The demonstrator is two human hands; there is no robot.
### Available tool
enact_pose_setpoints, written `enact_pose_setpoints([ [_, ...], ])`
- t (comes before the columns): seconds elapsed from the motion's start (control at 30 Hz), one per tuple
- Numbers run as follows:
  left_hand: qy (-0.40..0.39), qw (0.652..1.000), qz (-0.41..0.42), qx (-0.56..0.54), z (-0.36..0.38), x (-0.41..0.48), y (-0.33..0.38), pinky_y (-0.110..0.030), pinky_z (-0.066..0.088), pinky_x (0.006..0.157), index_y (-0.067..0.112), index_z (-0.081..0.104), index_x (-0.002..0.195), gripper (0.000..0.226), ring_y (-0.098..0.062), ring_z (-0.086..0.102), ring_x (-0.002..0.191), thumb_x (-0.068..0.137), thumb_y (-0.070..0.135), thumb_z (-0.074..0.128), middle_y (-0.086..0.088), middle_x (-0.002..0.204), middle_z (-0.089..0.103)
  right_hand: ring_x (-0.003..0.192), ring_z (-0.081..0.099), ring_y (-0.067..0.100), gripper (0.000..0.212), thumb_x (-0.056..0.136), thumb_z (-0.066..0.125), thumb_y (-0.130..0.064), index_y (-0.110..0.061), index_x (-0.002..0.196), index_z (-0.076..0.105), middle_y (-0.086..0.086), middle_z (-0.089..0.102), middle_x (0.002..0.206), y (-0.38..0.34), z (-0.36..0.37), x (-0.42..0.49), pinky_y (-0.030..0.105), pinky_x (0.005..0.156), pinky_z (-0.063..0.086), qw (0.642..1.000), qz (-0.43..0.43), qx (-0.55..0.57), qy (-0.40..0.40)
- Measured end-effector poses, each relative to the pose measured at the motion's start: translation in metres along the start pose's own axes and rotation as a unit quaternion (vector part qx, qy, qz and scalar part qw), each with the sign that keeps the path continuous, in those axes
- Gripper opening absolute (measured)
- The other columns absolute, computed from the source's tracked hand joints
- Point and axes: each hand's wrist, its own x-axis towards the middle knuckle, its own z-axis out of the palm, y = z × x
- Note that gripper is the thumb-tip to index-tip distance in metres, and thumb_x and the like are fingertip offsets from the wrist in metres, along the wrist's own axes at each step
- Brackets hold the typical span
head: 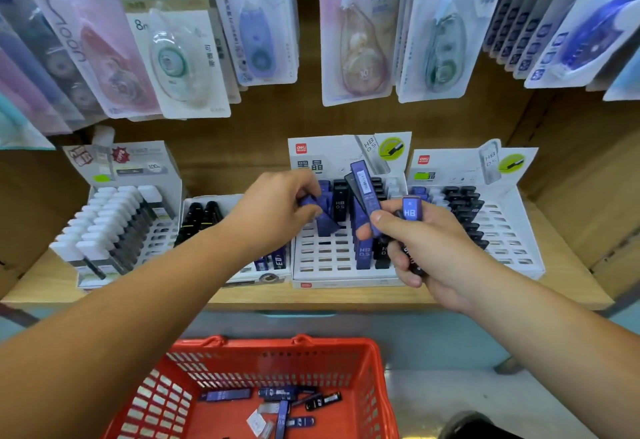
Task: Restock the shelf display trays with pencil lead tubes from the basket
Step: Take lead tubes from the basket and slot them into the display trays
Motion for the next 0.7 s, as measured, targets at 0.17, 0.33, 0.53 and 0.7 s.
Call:
enact_pose_setpoints([
  [0.17, -0.029, 0.999, 0.008, 0.017, 0.006, 0.002, -0.005, -0.022, 0.051, 0.073, 0.023, 0.079, 0.098, 0.008, 0.004, 0.057, 0.075, 0.091, 0.022, 0.078, 0.018, 0.082, 0.066, 0.047, 0.035, 0.017, 0.013, 0.103, 0.062, -0.014, -0.007, 0.112, 0.067, 0.01, 0.079, 0.093, 0.0, -0.003, 0.001, 0.021, 0.037, 0.026, 1.0, 0.006, 0.014, 0.002],
  [0.33, -0.033, 0.999, 0.015, 0.019, -0.003, -0.001, -0.007, -0.019, 0.051, 0.074, 0.025, 0.08, 0.1, 0.01, 0.002, 0.06, 0.081, 0.092, 0.02, 0.078, 0.017, 0.09, 0.069, 0.048, 0.036, 0.016, 0.013, 0.102, 0.062, -0.014, -0.008, 0.113, 0.068, 0.009, 0.079, 0.094, -0.001, -0.004, 0.001, 0.021, 0.038, 0.026, 1.0, 0.007, 0.015, -0.003],
  [0.53, -0.074, 0.997, 0.008, 0.038, -0.008, 0.003, -0.007, -0.027, 0.055, 0.074, 0.027, 0.081, 0.1, 0.012, -0.004, 0.063, 0.081, 0.09, 0.02, 0.079, 0.012, 0.091, 0.072, 0.048, 0.036, 0.016, 0.013, 0.102, 0.062, -0.014, -0.009, 0.113, 0.067, 0.01, 0.079, 0.096, 0.0, -0.003, -0.001, 0.022, 0.038, 0.028, 1.0, 0.003, -0.001, -0.012],
  [0.7, -0.126, 0.989, 0.011, 0.08, -0.016, 0.013, -0.001, -0.02, 0.049, 0.073, 0.028, 0.08, 0.1, 0.011, -0.004, 0.062, 0.086, 0.09, 0.022, 0.08, 0.015, 0.093, 0.07, 0.048, 0.036, 0.017, 0.013, 0.102, 0.062, -0.014, -0.008, 0.113, 0.067, 0.011, 0.079, 0.096, -0.001, -0.004, -0.001, 0.022, 0.038, 0.027, 1.0, 0.0, 0.003, -0.01],
])
